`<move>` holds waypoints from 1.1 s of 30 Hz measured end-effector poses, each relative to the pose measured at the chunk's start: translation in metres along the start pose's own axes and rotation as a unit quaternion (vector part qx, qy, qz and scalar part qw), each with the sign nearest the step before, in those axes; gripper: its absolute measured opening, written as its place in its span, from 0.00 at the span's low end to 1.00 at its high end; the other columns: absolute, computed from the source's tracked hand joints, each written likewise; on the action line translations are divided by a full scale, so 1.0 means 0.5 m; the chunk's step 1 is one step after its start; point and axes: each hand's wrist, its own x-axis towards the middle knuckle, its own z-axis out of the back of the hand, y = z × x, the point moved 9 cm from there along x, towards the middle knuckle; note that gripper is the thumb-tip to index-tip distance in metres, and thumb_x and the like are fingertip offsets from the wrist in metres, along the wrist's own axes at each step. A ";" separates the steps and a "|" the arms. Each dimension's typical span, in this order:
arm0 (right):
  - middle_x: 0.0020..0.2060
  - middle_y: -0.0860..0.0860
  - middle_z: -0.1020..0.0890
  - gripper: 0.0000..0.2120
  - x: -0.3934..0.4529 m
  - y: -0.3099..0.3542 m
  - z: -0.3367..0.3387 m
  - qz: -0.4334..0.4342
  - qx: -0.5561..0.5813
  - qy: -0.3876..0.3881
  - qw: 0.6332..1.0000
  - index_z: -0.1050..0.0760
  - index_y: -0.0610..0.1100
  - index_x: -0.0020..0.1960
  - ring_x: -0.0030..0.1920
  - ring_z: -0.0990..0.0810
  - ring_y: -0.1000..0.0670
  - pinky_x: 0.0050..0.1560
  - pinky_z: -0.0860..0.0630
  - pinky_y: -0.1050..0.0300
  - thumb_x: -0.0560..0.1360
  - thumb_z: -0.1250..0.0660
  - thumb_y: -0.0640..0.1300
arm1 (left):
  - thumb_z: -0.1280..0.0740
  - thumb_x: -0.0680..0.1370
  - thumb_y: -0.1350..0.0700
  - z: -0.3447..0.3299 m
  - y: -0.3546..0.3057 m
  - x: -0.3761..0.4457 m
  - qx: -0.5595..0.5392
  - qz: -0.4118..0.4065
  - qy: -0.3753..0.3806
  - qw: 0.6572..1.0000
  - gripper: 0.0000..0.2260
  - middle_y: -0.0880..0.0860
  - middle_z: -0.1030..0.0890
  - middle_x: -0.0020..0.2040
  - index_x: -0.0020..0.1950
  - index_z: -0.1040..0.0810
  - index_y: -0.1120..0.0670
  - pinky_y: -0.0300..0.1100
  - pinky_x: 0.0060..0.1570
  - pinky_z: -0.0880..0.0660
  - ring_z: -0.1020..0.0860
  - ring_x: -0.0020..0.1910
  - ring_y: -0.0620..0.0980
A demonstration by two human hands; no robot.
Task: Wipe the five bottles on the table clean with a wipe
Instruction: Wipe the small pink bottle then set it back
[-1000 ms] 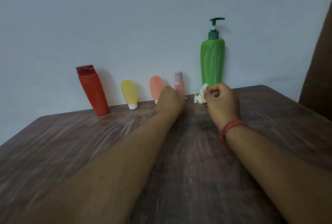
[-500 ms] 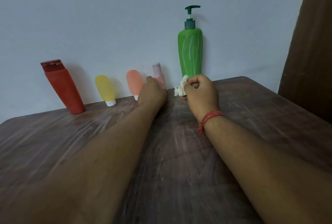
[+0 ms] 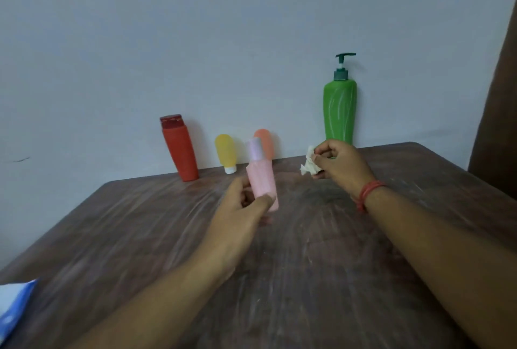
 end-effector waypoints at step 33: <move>0.52 0.54 0.23 0.17 -0.339 0.163 -0.137 0.147 0.014 0.024 0.989 0.19 0.51 0.50 0.53 0.19 0.54 0.53 0.21 0.59 0.75 0.31 0.29 | 0.32 0.80 0.50 0.074 0.033 -0.159 0.062 0.001 0.078 0.995 0.13 0.41 0.17 0.49 0.61 0.25 0.35 0.48 0.48 0.17 0.15 0.43 0.47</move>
